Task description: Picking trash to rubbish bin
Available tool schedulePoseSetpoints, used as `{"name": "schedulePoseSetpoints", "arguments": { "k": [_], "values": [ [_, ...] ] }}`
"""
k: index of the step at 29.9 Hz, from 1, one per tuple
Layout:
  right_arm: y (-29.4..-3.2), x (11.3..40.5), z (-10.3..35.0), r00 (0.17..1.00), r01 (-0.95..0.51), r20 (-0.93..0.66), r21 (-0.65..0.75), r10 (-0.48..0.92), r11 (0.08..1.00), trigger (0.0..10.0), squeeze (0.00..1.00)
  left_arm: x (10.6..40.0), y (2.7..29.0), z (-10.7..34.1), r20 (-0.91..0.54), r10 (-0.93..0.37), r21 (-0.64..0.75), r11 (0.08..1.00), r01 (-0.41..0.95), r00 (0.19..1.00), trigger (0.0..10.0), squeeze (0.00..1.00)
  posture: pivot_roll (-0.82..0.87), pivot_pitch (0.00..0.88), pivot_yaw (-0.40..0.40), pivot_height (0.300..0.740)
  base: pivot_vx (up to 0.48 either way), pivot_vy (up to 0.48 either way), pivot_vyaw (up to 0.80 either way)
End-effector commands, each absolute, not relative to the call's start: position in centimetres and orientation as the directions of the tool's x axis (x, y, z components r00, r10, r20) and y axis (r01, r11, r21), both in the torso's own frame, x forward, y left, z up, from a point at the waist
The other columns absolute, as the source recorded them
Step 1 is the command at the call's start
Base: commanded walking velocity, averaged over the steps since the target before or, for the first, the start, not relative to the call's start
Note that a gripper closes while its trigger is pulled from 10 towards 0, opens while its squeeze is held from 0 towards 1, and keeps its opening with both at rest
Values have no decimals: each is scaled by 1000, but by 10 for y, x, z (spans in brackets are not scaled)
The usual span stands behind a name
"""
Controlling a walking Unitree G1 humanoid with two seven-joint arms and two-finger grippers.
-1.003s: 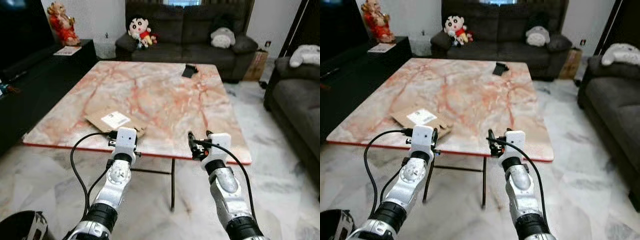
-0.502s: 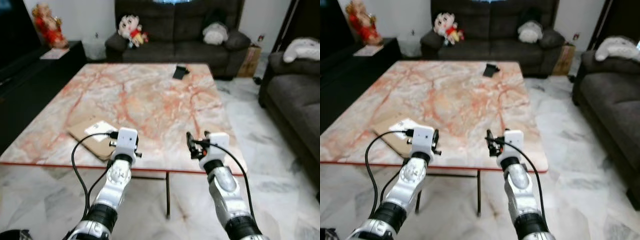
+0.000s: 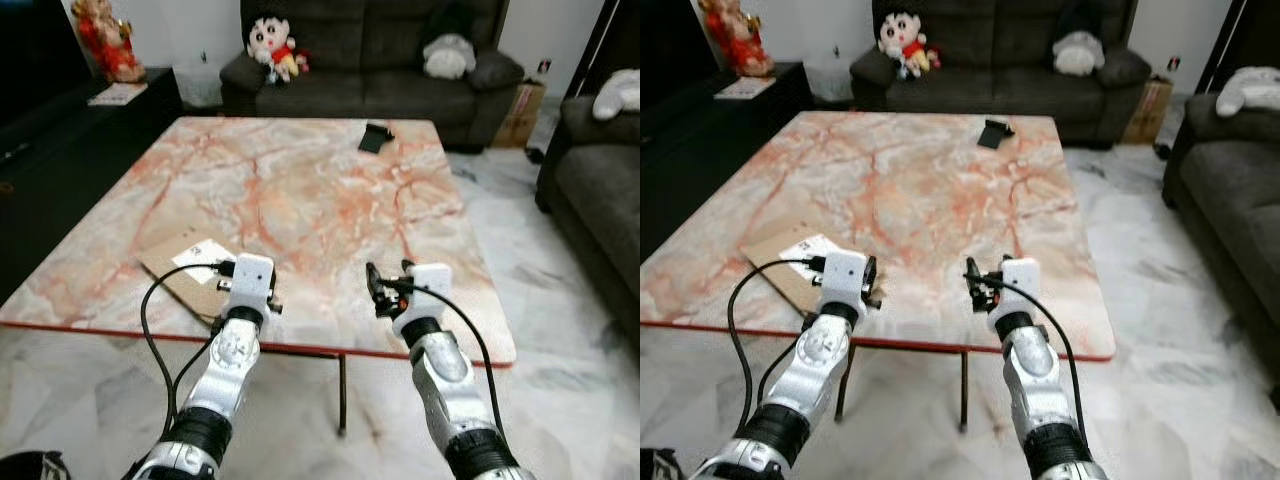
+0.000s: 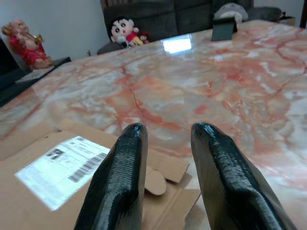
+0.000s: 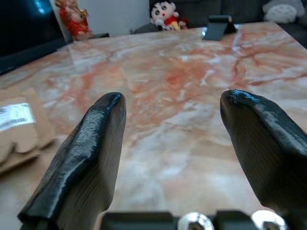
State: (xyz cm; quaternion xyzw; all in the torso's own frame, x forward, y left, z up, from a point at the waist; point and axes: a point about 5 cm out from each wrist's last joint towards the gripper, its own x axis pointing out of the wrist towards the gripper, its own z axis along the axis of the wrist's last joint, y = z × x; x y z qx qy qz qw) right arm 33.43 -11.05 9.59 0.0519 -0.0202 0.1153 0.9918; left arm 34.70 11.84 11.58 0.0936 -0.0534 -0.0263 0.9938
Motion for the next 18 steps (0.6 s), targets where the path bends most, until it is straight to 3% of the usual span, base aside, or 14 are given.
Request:
{"name": "schedulePoseSetpoints", "arguments": {
  "k": [1, 18],
  "values": [
    [-106, 335, 97, 969, -244, 56, 96, 239, 965, 10000, 0, 348, 123, 116, 97, -52, 185, 982, 33, 994, 10000, 0, 135, 0, 9, 740, 0, 0, 0],
    [-106, 333, 95, 968, -249, 49, 98, 245, 964, 10000, 0, 348, 126, 117, 99, -38, 184, 983, 19, 994, 10000, 0, 137, 0, 5, 740, 283, 0, 0]
  ]
}}
